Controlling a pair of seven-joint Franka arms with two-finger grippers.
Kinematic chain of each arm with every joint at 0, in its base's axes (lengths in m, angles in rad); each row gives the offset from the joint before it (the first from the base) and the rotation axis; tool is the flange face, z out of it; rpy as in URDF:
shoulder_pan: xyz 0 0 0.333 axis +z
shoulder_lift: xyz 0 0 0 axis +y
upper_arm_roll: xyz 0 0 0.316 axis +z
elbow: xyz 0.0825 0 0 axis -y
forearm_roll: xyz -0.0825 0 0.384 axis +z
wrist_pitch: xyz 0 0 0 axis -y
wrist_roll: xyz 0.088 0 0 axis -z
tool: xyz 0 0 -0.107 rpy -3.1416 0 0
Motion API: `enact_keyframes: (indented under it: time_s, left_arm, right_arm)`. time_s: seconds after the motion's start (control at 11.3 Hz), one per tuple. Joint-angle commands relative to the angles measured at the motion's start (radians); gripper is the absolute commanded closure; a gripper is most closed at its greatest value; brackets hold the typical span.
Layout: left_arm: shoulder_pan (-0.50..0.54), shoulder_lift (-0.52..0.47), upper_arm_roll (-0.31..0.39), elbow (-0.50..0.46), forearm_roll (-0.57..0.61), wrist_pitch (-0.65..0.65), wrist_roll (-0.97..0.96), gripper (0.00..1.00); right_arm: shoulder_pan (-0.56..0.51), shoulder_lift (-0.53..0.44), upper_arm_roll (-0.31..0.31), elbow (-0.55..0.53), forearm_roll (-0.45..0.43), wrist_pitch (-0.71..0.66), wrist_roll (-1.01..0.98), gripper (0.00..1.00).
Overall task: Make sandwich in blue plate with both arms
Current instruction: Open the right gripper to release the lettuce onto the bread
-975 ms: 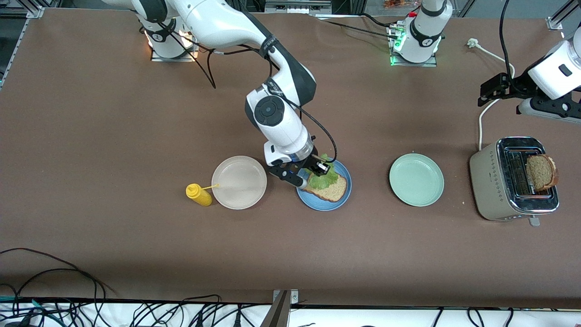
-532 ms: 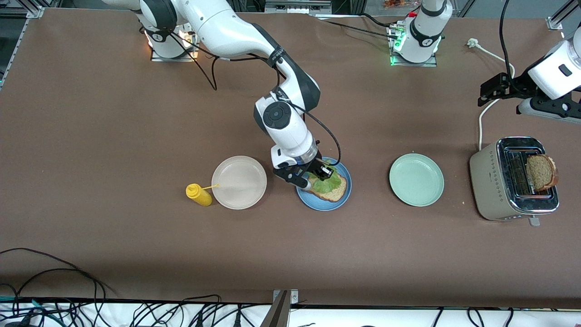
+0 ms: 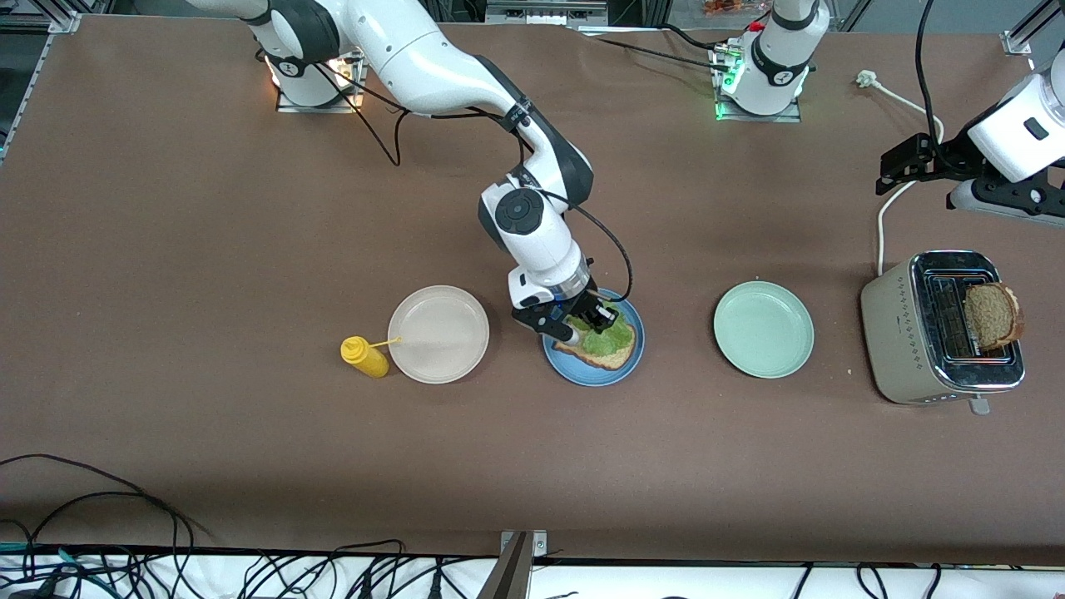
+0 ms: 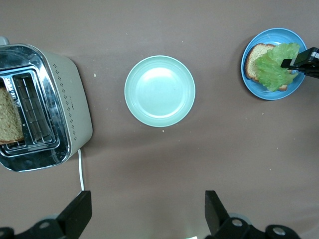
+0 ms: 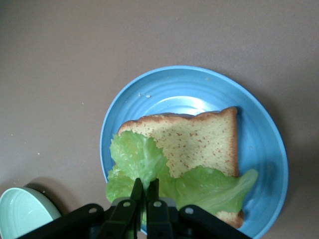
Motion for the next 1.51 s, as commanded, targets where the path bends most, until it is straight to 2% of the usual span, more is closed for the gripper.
enact_keyframes:
  time_s: [0.0,0.09,0.62,0.89,1.06,1.42]
  left_arm:
    - [0.002,-0.015,0.002,-0.012,-0.020,-0.003,0.005,0.00]
    - [0.002,-0.015,0.002,-0.012,-0.020,-0.003,0.005,0.00]
    - [0.002,-0.015,0.002,-0.012,-0.020,-0.003,0.005,0.00]
    - [0.002,-0.015,0.002,-0.012,-0.020,-0.003,0.005,0.00]
    - [0.000,-0.015,0.002,-0.012,-0.020,-0.003,0.004,0.00]
    - [0.000,-0.015,0.002,-0.011,-0.020,-0.003,0.004,0.00]
  right_arm:
    - [0.001,0.032,-0.010,0.047,0.011,0.008,-0.024,0.53]
    - [0.003,0.032,-0.014,0.045,0.008,0.007,-0.030,0.01]
    - [0.004,0.026,-0.037,0.045,0.008,-0.004,-0.047,0.00]
    - [-0.020,-0.009,-0.042,0.041,0.008,-0.106,-0.134,0.00]
    - [-0.049,-0.083,-0.042,-0.019,0.008,-0.169,-0.220,0.00]
    - [-0.123,-0.302,-0.034,-0.232,0.008,-0.316,-0.498,0.00]
